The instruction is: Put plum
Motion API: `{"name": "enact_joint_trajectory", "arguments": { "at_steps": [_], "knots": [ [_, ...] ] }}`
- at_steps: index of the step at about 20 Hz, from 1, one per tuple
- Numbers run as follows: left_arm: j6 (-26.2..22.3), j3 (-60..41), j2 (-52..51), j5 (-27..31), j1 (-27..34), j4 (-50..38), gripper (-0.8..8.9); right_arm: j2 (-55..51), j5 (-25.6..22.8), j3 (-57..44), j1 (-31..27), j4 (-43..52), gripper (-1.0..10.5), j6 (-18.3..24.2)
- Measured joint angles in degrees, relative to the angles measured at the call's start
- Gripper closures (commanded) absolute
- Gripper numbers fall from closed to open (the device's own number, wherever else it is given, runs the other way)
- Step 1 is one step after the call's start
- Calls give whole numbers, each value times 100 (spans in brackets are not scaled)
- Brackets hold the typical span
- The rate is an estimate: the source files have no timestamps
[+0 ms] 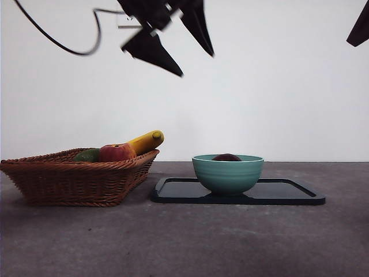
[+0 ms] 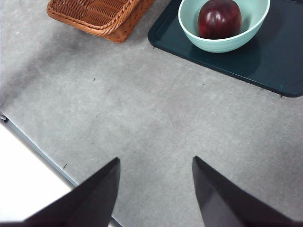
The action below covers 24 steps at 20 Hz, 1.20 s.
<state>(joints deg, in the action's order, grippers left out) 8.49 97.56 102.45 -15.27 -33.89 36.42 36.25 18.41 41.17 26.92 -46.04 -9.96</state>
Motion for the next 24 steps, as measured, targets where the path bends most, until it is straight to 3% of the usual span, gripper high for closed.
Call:
{"name": "enact_joint_trajectory", "arguments": {
  "at_steps": [11,13,24],
  "knots": [
    [-20,717,1609,544,-461,-116,441,0,2,0,0,0,703,-2],
    [-24,717,1766,807,-542,-160,441,0,2,0,0,-7,703,0],
    [-111,719,2253,953,-691,-155,440,0,2,0,0,-42,703,0]
  ]
}}
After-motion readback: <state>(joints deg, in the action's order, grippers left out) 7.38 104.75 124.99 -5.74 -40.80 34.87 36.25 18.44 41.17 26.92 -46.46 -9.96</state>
